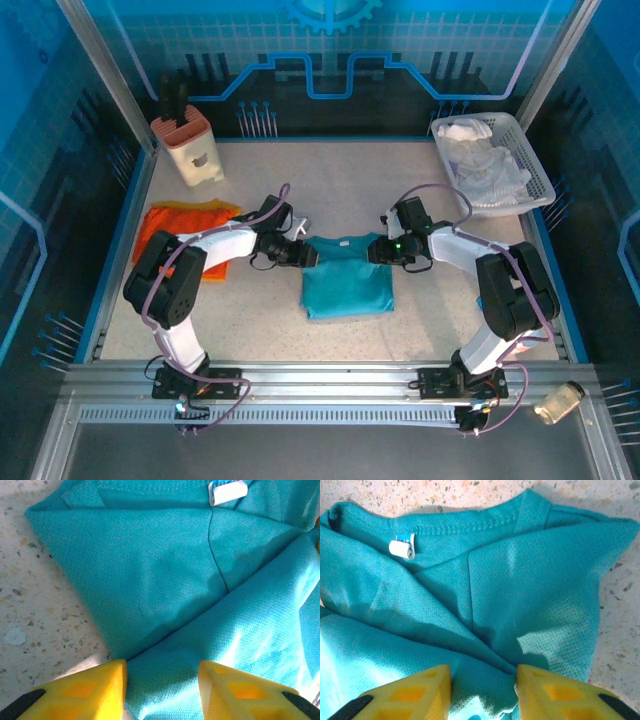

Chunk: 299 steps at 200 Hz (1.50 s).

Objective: Fold and stack the t-shirts

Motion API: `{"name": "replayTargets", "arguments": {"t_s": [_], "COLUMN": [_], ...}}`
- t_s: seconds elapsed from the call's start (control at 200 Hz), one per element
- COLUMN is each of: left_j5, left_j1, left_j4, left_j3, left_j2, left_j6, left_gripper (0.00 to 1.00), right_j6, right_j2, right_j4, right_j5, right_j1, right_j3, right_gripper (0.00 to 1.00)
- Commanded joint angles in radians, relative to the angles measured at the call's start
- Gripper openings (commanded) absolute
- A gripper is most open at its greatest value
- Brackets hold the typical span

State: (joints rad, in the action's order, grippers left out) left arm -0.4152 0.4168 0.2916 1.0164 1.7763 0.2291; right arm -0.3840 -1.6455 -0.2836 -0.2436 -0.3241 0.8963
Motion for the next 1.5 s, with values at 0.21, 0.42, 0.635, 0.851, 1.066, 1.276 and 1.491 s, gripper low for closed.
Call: {"name": "replayTargets", "arguments": {"t_s": [0.21,0.42,0.635,0.851,1.066,1.276,1.491], "left_j5": [0.014,0.091,0.055,0.017,-0.008,-0.012,-0.016], "left_j1": [0.029,0.024,0.017,0.018,0.019,0.018,0.020], "left_j4": [-0.029,0.014,-0.018,-0.069,-0.103,-0.094,-0.093], "left_j3": [-0.016,-0.024,-0.064,-0.078,-0.068,-0.045,-0.050], "left_j2": [0.033,-0.012,-0.035,0.008,0.017,0.031,0.012], "left_j6": [-0.014,-0.011,0.028,0.051,0.074,0.070,0.079], "left_gripper": [0.34,0.46,0.51,0.49,0.41,0.31,0.11], "right_j6": [-0.024,-0.025,-0.027,-0.027,-0.029,-0.037,-0.054], "right_j2": [-0.010,0.000,-0.002,-0.004,0.000,0.000,0.011], "right_j4": [0.020,0.003,0.001,-0.006,-0.005,-0.003,-0.052], "right_j5": [-0.006,0.015,0.018,0.017,0.008,-0.008,-0.034], "right_j1": [0.001,0.002,0.002,0.002,0.003,0.007,0.016], "right_j3": [-0.011,-0.039,-0.042,-0.039,-0.034,-0.025,0.019], "right_gripper": [0.22,0.22,0.19,0.15,0.13,0.09,0.06]}}
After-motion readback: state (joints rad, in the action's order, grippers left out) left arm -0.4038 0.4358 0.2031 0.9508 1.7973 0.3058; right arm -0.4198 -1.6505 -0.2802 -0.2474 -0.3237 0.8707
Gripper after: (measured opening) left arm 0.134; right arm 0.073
